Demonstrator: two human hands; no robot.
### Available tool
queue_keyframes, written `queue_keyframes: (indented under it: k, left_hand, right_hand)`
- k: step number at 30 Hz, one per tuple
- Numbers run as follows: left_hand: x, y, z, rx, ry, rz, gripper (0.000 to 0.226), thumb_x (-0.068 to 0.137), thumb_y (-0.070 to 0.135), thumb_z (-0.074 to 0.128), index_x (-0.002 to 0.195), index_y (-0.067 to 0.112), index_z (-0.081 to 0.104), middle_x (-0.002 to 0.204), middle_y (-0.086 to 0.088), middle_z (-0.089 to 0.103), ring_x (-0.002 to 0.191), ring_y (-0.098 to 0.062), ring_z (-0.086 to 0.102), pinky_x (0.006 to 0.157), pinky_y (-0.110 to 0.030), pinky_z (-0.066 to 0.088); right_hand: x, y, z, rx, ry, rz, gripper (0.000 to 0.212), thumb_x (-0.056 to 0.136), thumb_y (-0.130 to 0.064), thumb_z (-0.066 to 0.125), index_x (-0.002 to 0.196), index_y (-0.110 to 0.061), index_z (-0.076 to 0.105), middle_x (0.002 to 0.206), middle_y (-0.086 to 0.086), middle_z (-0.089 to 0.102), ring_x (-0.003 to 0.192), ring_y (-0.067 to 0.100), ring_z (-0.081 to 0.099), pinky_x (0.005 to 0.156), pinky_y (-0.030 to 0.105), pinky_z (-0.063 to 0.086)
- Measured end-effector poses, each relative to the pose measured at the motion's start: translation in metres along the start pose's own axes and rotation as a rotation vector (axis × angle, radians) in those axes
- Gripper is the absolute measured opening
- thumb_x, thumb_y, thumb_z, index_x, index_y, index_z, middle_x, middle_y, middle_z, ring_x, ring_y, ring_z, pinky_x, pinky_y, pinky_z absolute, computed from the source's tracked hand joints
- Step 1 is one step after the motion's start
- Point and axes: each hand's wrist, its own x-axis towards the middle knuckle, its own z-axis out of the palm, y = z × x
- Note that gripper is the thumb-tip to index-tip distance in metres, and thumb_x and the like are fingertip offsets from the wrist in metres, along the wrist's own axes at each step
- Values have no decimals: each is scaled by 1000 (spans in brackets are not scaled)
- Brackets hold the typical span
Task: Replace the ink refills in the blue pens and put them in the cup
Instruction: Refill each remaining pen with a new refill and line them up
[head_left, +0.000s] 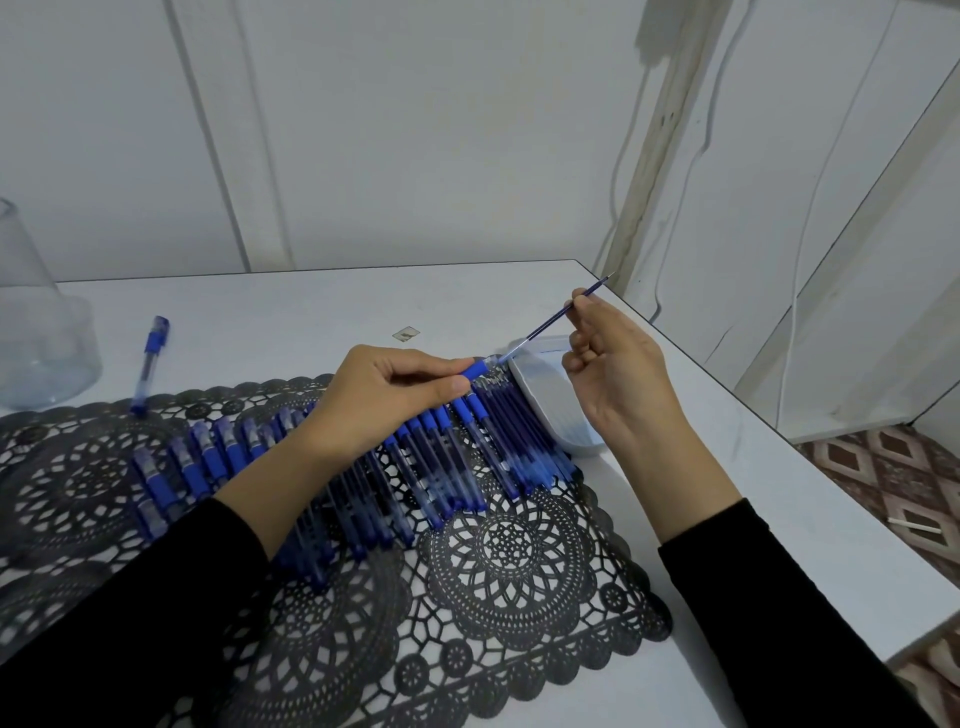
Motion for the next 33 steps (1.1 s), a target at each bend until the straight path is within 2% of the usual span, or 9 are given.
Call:
queue_keyframes:
  k: [9, 15, 24, 28, 33]
  left_hand:
    - [0, 0, -1, -30, -9, 9, 22, 77, 16, 77, 97, 25, 77, 97, 11, 77, 97, -4, 70, 89, -14, 52]
    - [1, 0, -2, -34, -16, 25, 22, 79, 10, 77, 97, 22, 77, 96, 11, 77, 96, -3, 70, 85, -11, 51]
    - [1, 0, -2, -28, 0, 38, 22, 77, 13, 78, 97, 21, 77, 96, 8, 77, 96, -6, 71, 90, -15, 52]
    - [0, -1, -3, 25, 43, 58, 20, 78, 12, 78, 96, 22, 78, 93, 8, 77, 92, -5, 71, 85, -14, 52]
    - [1, 3, -3, 21, 83, 78, 21, 81, 11, 77, 98, 23, 77, 91, 7, 77, 88, -4, 70, 80, -11, 51]
  right_hand:
    - [0, 1, 0, 25, 20, 29, 8, 91, -8, 65, 99, -8, 67, 86, 2, 65, 57, 5, 46, 50, 16, 34]
    - [0, 1, 0, 48, 36, 35, 8, 91, -9, 66, 99, -9, 67, 84, 1, 65, 57, 5, 47, 51, 17, 34]
    - [-1, 2, 0, 11, 14, 3, 5, 90, -6, 65, 95, -9, 64, 78, 0, 63, 56, 5, 44, 49, 17, 32]
    - [-3, 1, 0, -60, -31, -96, 8, 89, -5, 66, 96, -9, 64, 82, -3, 65, 61, 6, 47, 53, 19, 33]
    - [-18, 13, 11, -250, -201, -157, 19, 87, 1, 66, 79, -16, 67, 89, -3, 70, 72, 8, 53, 57, 20, 35]
